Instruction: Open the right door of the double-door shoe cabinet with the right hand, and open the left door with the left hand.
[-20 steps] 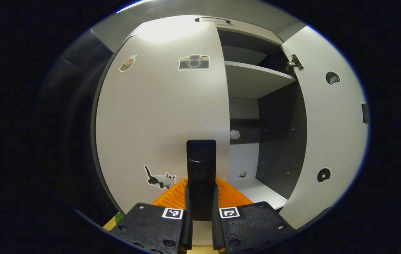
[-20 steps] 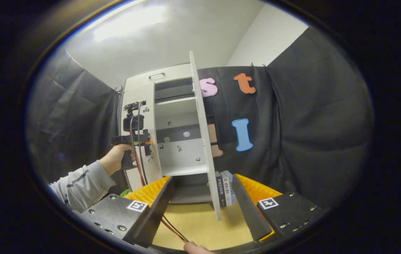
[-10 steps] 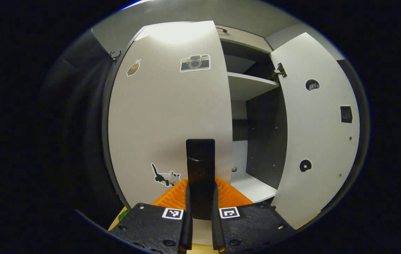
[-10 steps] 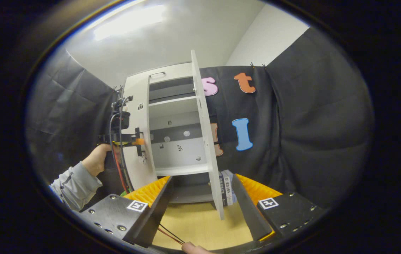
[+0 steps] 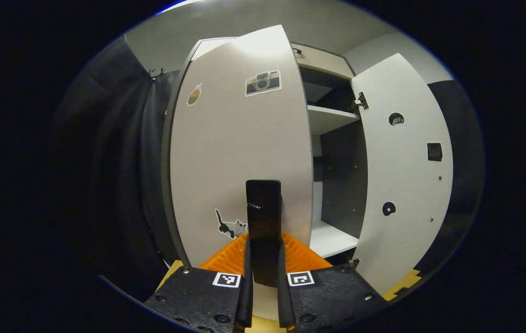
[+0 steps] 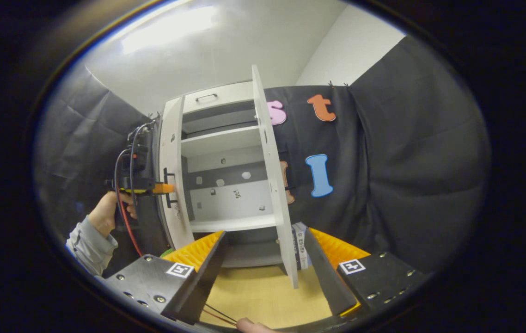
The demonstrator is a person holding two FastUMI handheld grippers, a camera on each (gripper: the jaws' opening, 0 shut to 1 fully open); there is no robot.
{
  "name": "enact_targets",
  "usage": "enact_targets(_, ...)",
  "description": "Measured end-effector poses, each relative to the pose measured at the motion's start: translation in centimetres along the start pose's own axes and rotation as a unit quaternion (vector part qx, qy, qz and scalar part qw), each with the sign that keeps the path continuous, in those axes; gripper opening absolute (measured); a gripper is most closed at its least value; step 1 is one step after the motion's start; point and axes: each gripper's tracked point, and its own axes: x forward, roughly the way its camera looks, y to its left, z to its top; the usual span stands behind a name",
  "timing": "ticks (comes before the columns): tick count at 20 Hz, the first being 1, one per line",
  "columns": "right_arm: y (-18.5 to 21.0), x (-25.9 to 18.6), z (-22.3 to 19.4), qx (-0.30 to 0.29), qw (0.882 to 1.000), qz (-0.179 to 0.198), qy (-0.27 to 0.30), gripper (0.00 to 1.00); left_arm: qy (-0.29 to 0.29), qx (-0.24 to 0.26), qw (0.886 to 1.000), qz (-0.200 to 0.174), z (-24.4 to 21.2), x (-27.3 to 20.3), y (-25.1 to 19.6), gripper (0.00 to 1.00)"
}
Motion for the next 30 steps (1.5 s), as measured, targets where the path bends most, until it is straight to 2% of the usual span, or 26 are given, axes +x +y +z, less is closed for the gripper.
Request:
enact_targets(2, -0.5, -0.1, 0.0, -0.011, 1.000, -0.007, 0.002, 0.99, -0.003, 0.002, 1.000, 0.001, -0.1, -0.8, 0.5, 0.23)
enact_targets(3, -0.5, -0.2, 0.0, -0.013, 1.000, -0.009, 0.002, 0.94, -0.004, 0.005, 1.000, 0.003, -0.1, -1.2, 0.7, 0.23)
enact_targets(5, -0.3, -0.1, 0.0, -0.008, 1.000, -0.002, 0.002, 0.94, -0.007, 0.011, 1.000, 0.005, -0.2, -2.1, 1.3, 0.22)
enact_targets(6, -0.2, -0.1, -0.1, -0.006, 1.000, 0.002, 0.003, 0.98, -0.008, 0.011, 1.000, 0.008, -0.2, -2.7, 2.0, 0.22)
enact_targets(9, -0.2, -0.1, -0.1, -0.004, 1.000, 0.003, 0.001, 0.98, -0.008, 0.007, 1.000, 0.008, -0.1, -5.0, 4.4, 0.22)
enact_targets(15, 0.0, -0.1, -0.1, -0.009, 1.000, 0.017, 0.003, 0.98, -0.018, 0.010, 1.000, 0.020, 0.1, -6.3, 6.6, 0.19)
enact_targets(16, 0.0, 0.0, -0.1, -0.012, 1.000, 0.020, 0.004, 0.94, -0.020, 0.010, 0.999, 0.025, 0.0, -6.5, 7.1, 0.19)
enact_targets(17, 0.0, 0.0, -0.2, -0.013, 1.000, 0.024, 0.005, 0.94, -0.021, 0.009, 0.999, 0.028, 0.0, -6.7, 7.5, 0.17)
enact_targets(18, 0.1, 0.0, -0.2, -0.015, 0.999, 0.028, 0.006, 0.98, -0.021, 0.008, 0.999, 0.030, 0.1, -6.9, 8.0, 0.17)
enact_targets(20, 0.2, 0.0, -0.3, -0.018, 0.999, 0.034, 0.009, 0.98, -0.019, 0.007, 0.999, 0.032, 0.0, -7.4, 8.8, 0.16)
enact_targets(21, 0.2, 0.1, -0.3, -0.018, 0.999, 0.036, 0.010, 0.94, -0.018, 0.005, 0.999, 0.031, -0.1, -7.6, 9.4, 0.14)
enact_targets(22, 0.3, 0.0, -0.3, -0.019, 0.999, 0.037, 0.011, 0.94, -0.018, 0.001, 0.999, 0.032, 0.0, -7.8, 9.9, 0.13)
enact_targets(23, 0.3, 0.1, -0.4, -0.020, 0.999, 0.039, 0.012, 0.99, -0.017, -0.001, 0.999, 0.036, -0.1, -8.0, 10.5, 0.11)
enact_targets(25, 0.4, 0.1, -0.5, -0.019, 0.999, 0.041, 0.013, 0.98, -0.018, 0.000, 0.998, 0.052, -0.2, -8.4, 12.2, 0.09)
enact_targets(26, 0.5, 0.0, -0.5, -0.019, 0.999, 0.043, 0.014, 0.94, -0.019, 0.004, 0.998, 0.065, -0.2, -8.4, 13.2, 0.08)
enact_targets(27, 0.5, 0.0, -0.6, -0.021, 0.999, 0.045, 0.016, 0.94, -0.021, 0.008, 0.997, 0.076, -0.2, -8.7, 14.2, 0.07)
enact_targets(29, 0.6, 0.1, -0.7, -0.023, 0.998, 0.050, 0.018, 0.94, -0.023, 0.011, 0.996, 0.091, -0.3, -9.0, 16.3, 0.00)
enact_targets(30, 0.6, 0.0, -0.7, -0.025, 0.998, 0.053, 0.018, 0.98, -0.023, 0.006, 0.996, 0.083, -0.3, -9.0, 16.7, 0.00)
